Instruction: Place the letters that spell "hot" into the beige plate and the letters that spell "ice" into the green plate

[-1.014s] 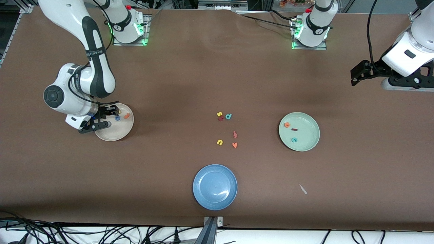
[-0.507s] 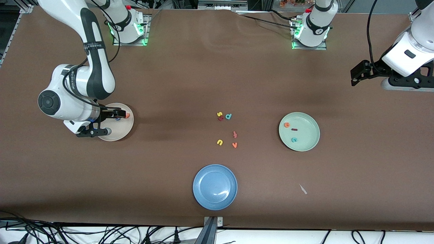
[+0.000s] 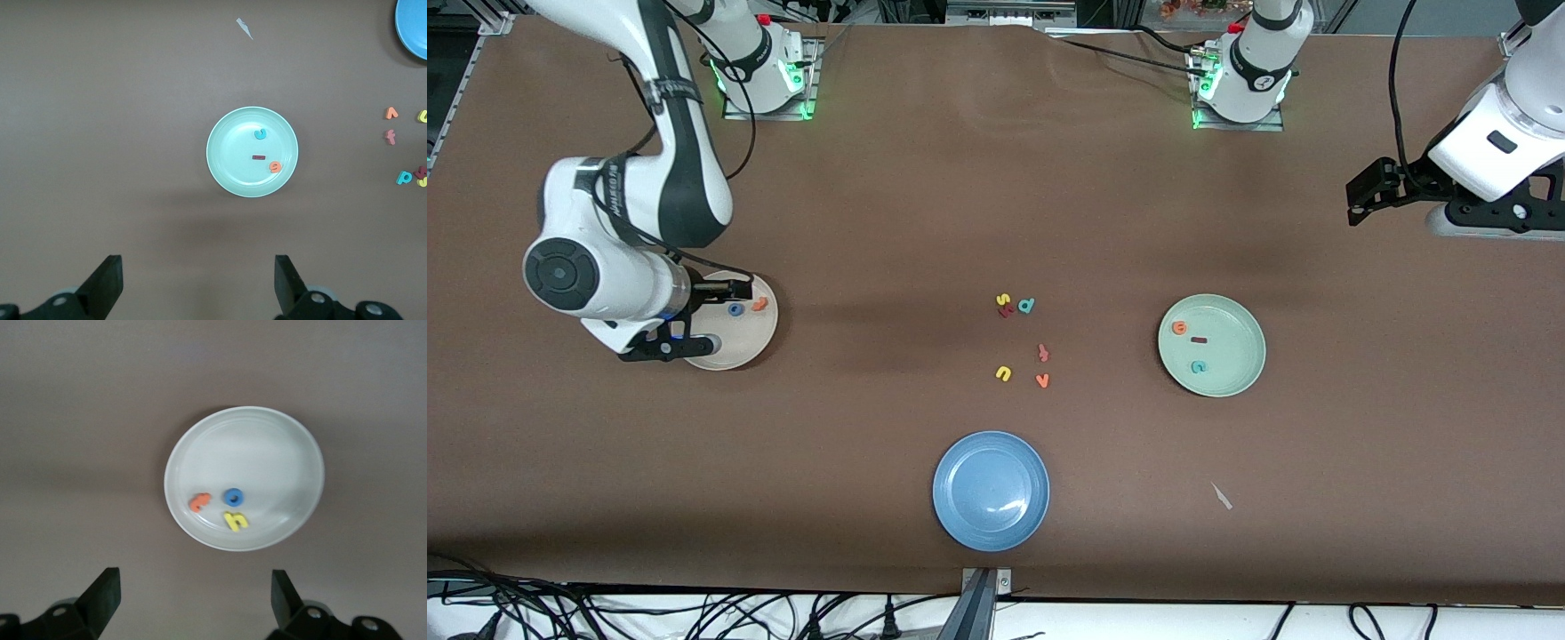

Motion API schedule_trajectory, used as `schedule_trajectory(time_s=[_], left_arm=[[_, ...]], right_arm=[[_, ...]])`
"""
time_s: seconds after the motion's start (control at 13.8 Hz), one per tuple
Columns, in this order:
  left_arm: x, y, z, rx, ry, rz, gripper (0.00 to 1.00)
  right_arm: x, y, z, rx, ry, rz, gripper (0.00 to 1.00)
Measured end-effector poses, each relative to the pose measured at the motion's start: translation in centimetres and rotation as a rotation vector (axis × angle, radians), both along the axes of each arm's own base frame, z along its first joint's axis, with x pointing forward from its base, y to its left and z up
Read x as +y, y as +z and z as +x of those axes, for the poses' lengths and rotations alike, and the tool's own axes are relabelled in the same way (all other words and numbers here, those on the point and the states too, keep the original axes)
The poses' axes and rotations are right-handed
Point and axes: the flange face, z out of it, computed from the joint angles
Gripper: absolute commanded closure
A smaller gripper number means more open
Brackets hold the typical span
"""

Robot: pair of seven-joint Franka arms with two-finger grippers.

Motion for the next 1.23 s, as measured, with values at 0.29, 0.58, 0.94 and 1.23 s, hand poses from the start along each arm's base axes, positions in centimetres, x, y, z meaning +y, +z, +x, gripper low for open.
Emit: schedule_trajectory(time_s=[0.29,0.58,0.94,1.23], left_arm=[[0.0,0.0,0.0,0.001,0.001,-0.002,0.0],[0.1,0.0,0.0,0.004,0.004,-0.005,0.0],[0.1,-0.1,0.0,0.004,0.004,-0.005,0.0],[0.1,-0.1,0.0,0.004,0.004,-0.005,0.0]], right_arm=[[-3.7,8.9,-1.4,-0.086,-0.007,0.03,0.0],[-4.2,17.2,-5.5,-0.13,-0.01,0.043,0.0],[-5.0,19.3,-7.7,-0.093,-0.024,0.04,0.0],[-5.5,19.2,-7.8,-0.08,-0.038,0.038,0.0]])
